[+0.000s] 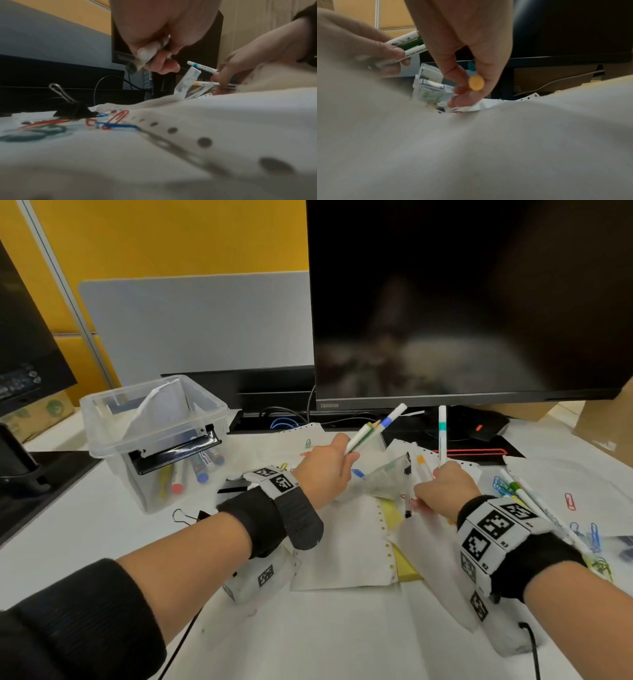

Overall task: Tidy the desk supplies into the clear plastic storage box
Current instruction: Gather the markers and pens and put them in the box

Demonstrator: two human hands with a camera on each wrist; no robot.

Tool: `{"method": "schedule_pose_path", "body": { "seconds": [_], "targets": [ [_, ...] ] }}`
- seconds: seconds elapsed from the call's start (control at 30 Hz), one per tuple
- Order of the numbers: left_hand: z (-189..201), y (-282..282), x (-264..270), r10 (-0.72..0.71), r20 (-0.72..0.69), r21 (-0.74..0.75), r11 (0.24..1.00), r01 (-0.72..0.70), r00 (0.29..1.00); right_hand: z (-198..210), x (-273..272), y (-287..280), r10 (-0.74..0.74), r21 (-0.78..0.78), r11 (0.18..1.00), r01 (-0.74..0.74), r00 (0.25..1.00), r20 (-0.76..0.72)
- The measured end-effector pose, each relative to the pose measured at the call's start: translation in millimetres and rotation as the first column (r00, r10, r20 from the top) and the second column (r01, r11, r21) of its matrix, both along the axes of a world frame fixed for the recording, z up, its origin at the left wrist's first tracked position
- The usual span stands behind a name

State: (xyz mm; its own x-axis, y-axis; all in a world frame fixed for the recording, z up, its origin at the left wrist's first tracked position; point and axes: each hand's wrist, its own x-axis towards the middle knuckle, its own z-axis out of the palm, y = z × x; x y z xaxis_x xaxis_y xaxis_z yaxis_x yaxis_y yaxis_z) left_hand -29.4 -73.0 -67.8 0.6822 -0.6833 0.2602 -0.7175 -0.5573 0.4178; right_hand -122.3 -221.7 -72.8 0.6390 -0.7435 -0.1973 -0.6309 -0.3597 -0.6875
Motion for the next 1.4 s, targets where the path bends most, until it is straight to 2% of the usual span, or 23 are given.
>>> {"method": "schedule_pose_path", "body": {
  "seconds": [0.13, 0.3, 0.5, 0.63, 0.7, 0.9, 1.03, 1.1, 1.17, 1.23, 1.33, 1.4],
  "targets": [
    [-2, -5, -4, -0.092, -0.029, 0.024, 0.995, 0.093, 0.995, -4, 3, -1, 0.005, 0.012, 1.000, -0.004, 0.999, -0.044],
    [-3, -15, -6, -0.132, 0.007, 0.046, 0.990, 0.132, 0.991, -4, 1, 3, 0.061, -0.010, 0.998, -0.063, 0.992, -0.109],
    [-3, -19, -5, -0.208, -0.054, 0.092, 0.973, 0.212, 0.977, 5, -10, 12, 0.163, -0.157, 0.968, -0.194, 0.968, -0.192],
    [-5, -19, -5, -0.134, 0.018, 0.160, 0.979, 0.129, 0.991, 9, -9, 17, 0.179, -0.223, 0.946, -0.234, 0.954, -0.241],
    [-5, -18, -2, -0.071, 0.061, 0.126, 0.990, 0.063, 0.996, 8, -6, 16, 0.162, -0.203, 0.956, -0.211, 0.959, -0.232],
    [0, -13, 8, 0.056, 0.038, -0.102, 0.993, -0.052, 0.998, 2, -1, 9, 0.051, -0.143, 0.988, -0.059, 0.997, -0.054],
    [1, -9, 7, 0.021, -0.013, -0.170, 0.985, -0.023, 1.000, 2, -1, 9, 0.006, -0.147, 0.989, 0.015, 0.990, 0.141],
    [3, -8, 2, -0.014, 0.017, -0.137, 0.990, 0.016, 1.000, 3, -6, 14, 0.024, -0.135, 0.991, 0.015, 0.960, 0.280],
    [7, -6, -5, -0.059, 0.031, -0.111, 0.992, 0.062, 0.998, 8, -11, 22, 0.071, -0.125, 0.992, -0.018, 0.896, 0.438],
    [14, -4, -13, -0.100, -0.006, -0.172, 0.980, 0.097, 0.995, 11, -16, 32, 0.136, -0.117, 0.989, -0.086, 0.824, 0.549],
    [26, -4, -25, -0.173, -0.235, -0.336, 0.938, 0.088, 0.956, 12, -17, 41, 0.207, -0.117, 0.978, -0.172, 0.754, 0.623],
    [30, -6, -32, -0.236, -0.465, -0.425, 0.905, 0.018, 0.853, 12, -17, 41, 0.224, -0.115, 0.974, -0.197, 0.727, 0.650]
  ]
}}
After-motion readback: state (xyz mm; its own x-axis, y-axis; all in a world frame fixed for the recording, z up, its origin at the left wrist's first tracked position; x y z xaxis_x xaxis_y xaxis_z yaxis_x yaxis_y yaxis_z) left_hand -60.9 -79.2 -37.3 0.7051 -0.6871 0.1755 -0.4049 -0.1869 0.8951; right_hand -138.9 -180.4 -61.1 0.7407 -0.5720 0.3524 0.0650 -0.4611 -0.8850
